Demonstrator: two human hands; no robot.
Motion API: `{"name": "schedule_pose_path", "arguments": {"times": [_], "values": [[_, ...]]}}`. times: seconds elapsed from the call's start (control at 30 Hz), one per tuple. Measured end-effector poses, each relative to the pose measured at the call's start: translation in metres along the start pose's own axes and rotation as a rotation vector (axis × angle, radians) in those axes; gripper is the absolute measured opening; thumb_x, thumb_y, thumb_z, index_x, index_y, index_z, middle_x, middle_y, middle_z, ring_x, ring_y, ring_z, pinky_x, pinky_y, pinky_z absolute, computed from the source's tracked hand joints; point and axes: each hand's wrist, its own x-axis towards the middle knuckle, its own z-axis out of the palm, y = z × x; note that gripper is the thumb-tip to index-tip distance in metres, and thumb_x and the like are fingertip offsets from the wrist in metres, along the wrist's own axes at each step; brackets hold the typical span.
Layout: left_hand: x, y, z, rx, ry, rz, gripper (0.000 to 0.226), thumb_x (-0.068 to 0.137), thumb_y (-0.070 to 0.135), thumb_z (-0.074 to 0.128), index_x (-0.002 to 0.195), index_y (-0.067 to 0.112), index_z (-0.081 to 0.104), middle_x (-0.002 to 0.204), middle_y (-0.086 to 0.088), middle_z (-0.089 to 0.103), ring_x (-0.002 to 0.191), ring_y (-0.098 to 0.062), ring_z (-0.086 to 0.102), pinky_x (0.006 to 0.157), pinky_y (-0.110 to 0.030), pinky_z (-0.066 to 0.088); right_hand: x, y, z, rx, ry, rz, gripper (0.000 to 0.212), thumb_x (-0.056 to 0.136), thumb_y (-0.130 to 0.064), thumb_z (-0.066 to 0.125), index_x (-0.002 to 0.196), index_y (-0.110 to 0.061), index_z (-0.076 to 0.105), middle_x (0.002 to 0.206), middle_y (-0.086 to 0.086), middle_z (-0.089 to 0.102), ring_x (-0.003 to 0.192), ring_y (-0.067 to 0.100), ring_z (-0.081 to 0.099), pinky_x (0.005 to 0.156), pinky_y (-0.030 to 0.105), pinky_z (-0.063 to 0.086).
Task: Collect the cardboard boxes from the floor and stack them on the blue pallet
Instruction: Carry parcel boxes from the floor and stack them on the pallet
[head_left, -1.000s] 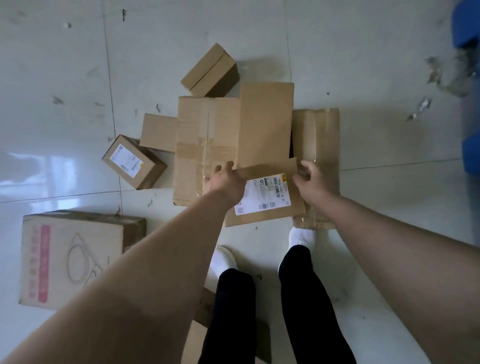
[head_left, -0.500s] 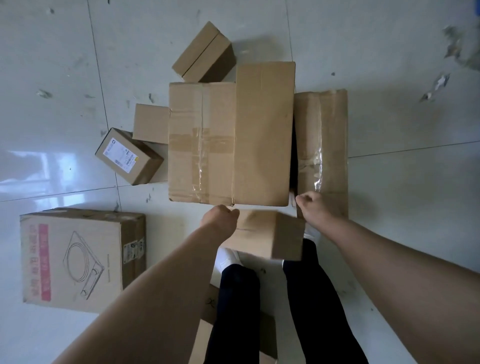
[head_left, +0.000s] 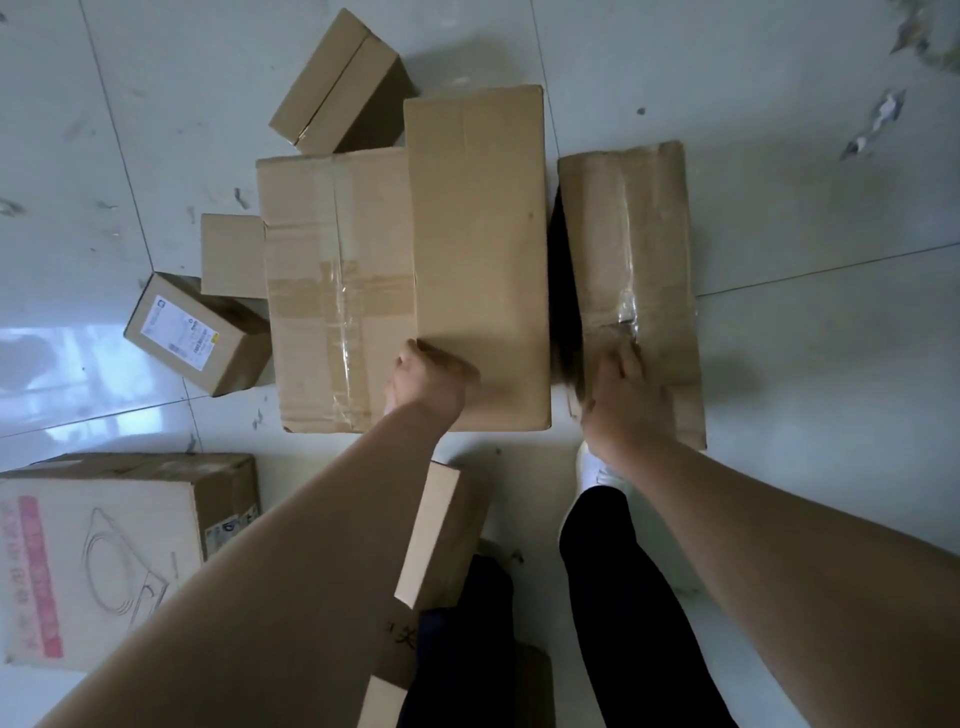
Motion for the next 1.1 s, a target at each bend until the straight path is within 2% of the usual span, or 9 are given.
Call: {"name": "schedule_pose_path", "arguments": {"times": [0.1,0.17,0.33,0.53,0.63,0.77,0.83,1.0,1.1], "values": [[0.013,0.000,0.006,-0.058,0.015,-0.028,0.042,0.086,0.027,0.057,0.123,0.011,0.048,0.120,-0.010,0.058,0.108,-0.035,0.058,0.093,-0.048,0.051,0.011,-0.010,-0.003,0.193,0.294,-0.047,0.045,0.088,-0.014,0.054,0.132,-0.010,0.051,0.133,0.016,0.050,0.123,0.037,0.044,0.100,0.041,0.037],[0.023,0.000,0.008,-0.133,0.024,-0.055,0.037,0.087,0.028,0.055,0.119,0.010,0.051,0.117,-0.010,0.061,0.105,-0.034,0.060,0.091,-0.046,0.052,0.019,-0.023,-0.009,0.414,0.247,-0.074,0.042,0.092,-0.015,0.050,0.133,-0.009,0.052,0.125,0.015,0.058,0.117,0.034,0.053,0.095,0.038,0.041],[0.039,0.000,0.012,-0.270,0.100,-0.001,0.036,0.093,0.034,0.053,0.126,0.018,0.051,0.121,-0.010,0.057,0.103,-0.030,0.056,0.091,-0.039,0.049,0.043,-0.051,-0.016,0.706,-0.128,0.065,0.057,0.099,-0.039,0.043,0.151,-0.022,0.026,0.147,0.005,0.045,0.131,0.027,0.045,0.105,0.033,0.039],[0.047,-0.002,0.016,-0.326,0.135,0.059,0.040,0.094,0.037,0.051,0.132,0.023,0.049,0.121,-0.008,0.055,0.094,-0.024,0.053,0.089,-0.036,0.046,0.054,-0.062,-0.005,0.821,-0.198,0.152,0.061,0.099,-0.044,0.041,0.153,-0.027,0.018,0.150,0.002,0.041,0.134,0.025,0.043,0.109,0.034,0.036],[0.049,-0.008,0.011,-0.325,0.156,0.043,0.042,0.095,0.038,0.049,0.134,0.023,0.049,0.123,-0.008,0.053,0.104,-0.028,0.054,0.096,-0.042,0.047,0.050,-0.071,-0.001,0.846,-0.217,0.164,0.061,0.098,-0.044,0.044,0.152,-0.032,0.018,0.147,0.000,0.045,0.131,0.025,0.046,0.109,0.038,0.037],[0.063,-0.036,-0.013,-0.267,0.221,-0.011,0.046,0.096,0.038,0.045,0.140,0.024,0.043,0.130,-0.012,0.048,0.114,-0.034,0.051,0.101,-0.051,0.044,0.035,-0.101,0.016,0.825,-0.318,0.125,0.062,0.098,-0.040,0.047,0.152,-0.031,0.018,0.147,0.000,0.044,0.132,0.027,0.044,0.106,0.030,0.034],[0.075,-0.059,-0.031,-0.252,0.268,-0.052,0.048,0.093,0.041,0.045,0.139,0.026,0.044,0.128,-0.012,0.052,0.112,-0.035,0.053,0.098,-0.052,0.046,0.027,-0.124,0.031,0.876,-0.399,0.061,0.066,0.094,-0.037,0.052,0.152,-0.033,0.019,0.146,0.001,0.046,0.132,0.026,0.046,0.111,0.037,0.036],[0.086,-0.098,-0.051,-0.264,0.313,-0.138,0.048,0.087,0.046,0.044,0.131,0.027,0.047,0.122,-0.013,0.055,0.107,-0.038,0.056,0.092,-0.057,0.050,0.028,-0.160,0.062,0.839,-0.419,0.033,0.075,0.076,-0.035,0.050,0.147,-0.037,0.026,0.138,0.000,0.054,0.125,0.026,0.053,0.105,0.039,0.043],[0.075,-0.092,-0.043,-0.229,0.319,-0.148,0.046,0.094,0.040,0.040,0.135,0.020,0.043,0.132,-0.016,0.049,0.119,-0.039,0.047,0.102,-0.052,0.040,0.022,-0.157,0.050,0.693,-0.377,0.052,0.064,0.088,-0.022,0.050,0.147,-0.034,0.030,0.141,0.003,0.052,0.125,0.028,0.051,0.104,0.035,0.043]]}}
